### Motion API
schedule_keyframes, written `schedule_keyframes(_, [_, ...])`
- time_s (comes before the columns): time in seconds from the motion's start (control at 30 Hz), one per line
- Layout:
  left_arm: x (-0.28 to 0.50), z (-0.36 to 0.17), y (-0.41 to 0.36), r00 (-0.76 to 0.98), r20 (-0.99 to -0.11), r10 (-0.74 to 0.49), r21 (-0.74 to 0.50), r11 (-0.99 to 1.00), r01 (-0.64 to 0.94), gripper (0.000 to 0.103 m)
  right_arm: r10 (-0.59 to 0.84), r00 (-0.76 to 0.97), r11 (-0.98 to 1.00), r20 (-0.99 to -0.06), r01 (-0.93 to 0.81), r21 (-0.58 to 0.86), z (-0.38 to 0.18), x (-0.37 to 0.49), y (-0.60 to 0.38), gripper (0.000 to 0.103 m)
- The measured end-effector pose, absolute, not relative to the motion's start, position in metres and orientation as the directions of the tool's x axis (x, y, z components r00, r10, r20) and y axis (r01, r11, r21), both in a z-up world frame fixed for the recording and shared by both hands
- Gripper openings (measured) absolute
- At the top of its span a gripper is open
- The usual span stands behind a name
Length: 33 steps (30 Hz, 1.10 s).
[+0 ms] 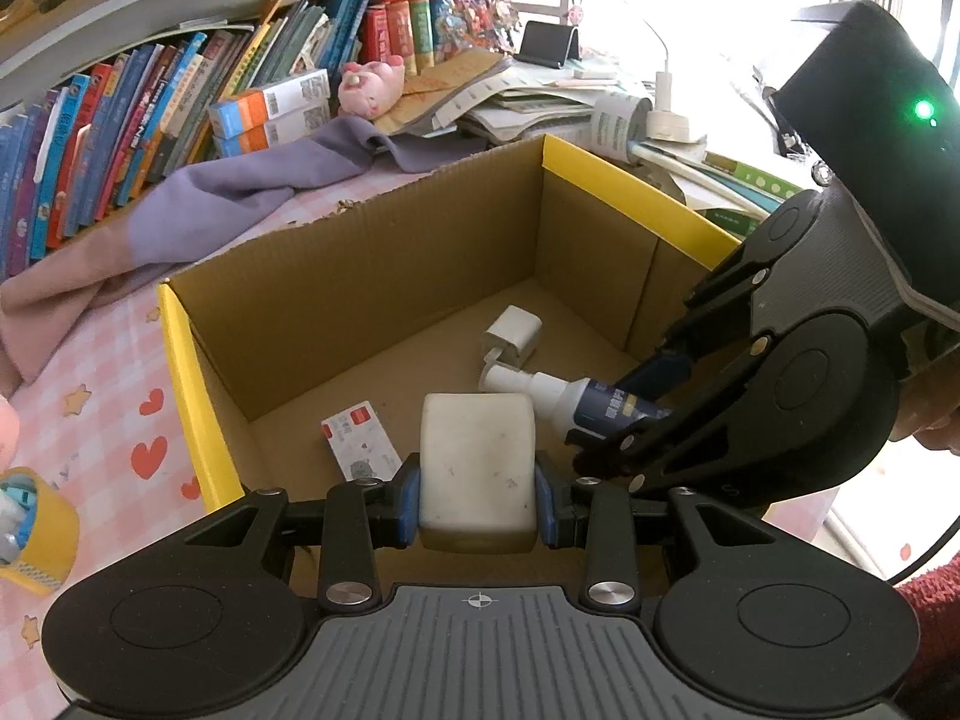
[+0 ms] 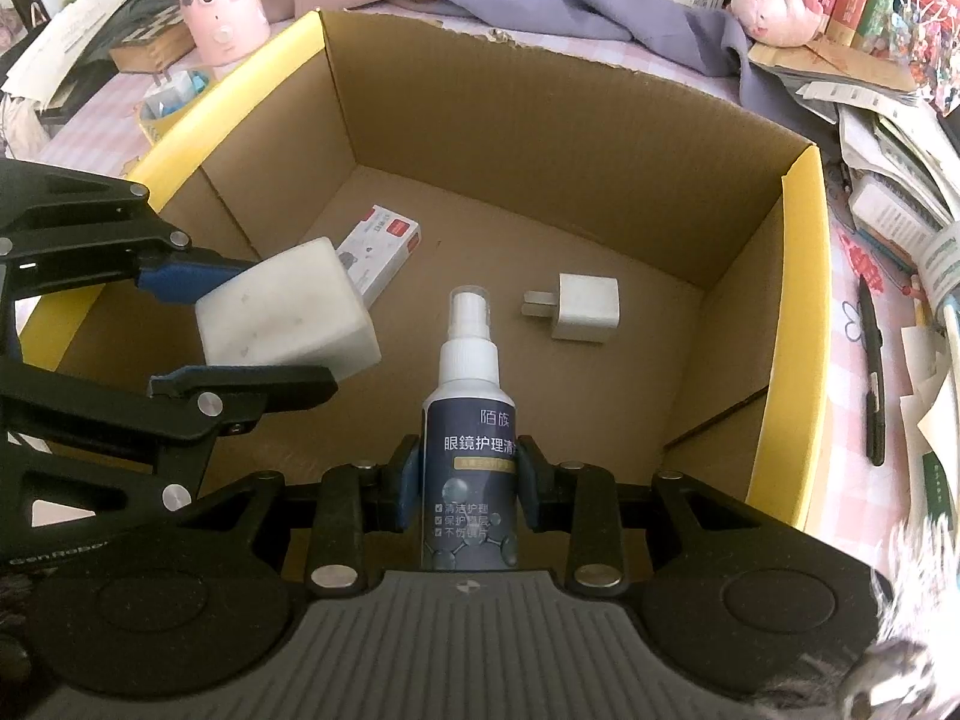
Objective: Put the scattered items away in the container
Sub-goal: 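Lower both items into the yellow box and open both tools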
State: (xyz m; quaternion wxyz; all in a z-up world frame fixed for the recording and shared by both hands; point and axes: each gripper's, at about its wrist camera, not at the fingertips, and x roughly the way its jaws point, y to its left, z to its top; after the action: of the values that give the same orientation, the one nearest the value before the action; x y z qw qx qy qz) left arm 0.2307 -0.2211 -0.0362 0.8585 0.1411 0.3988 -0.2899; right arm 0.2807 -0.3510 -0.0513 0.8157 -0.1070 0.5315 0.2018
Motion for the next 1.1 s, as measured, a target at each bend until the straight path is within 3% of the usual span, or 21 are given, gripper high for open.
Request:
schedule_keyframes(0.3, [0.225,-0.026,-0.213,0.543,-0.745,-0.388,0.014,0.804,0.595,0.039,0.232,0.384,0.904,-0.894,-0.424,0.053,-0.047,0.278,-0.35,0.034])
schedule_keyframes(0.37, [0.221,-0.022,-0.211,0.558,-0.731,-0.393,0.023,0.803,0.595,0.051,0.237,0.4,0.91,-0.885,-0.41,0.058,-0.045,0.275,-0.349,0.034])
schedule_keyframes(0.47, [0.212,-0.015,-0.207,0.58,-0.709,-0.401,0.032,0.803,0.595,0.055,0.237,0.439,0.92,-0.867,-0.389,0.054,-0.038,0.269,-0.35,0.034])
schedule_keyframes(0.87, [0.179,0.017,-0.178,0.673,-0.596,-0.438,-0.002,0.839,0.544,0.069,0.19,0.661,0.973,-0.726,-0.227,0.047,0.008,0.219,-0.345,0.04])
schedule_keyframes(1.1, [0.153,0.024,-0.157,0.736,-0.53,-0.422,0.029,0.858,0.513,0.07,0.097,0.756,0.995,-0.648,-0.089,0.046,0.021,0.184,-0.337,0.04])
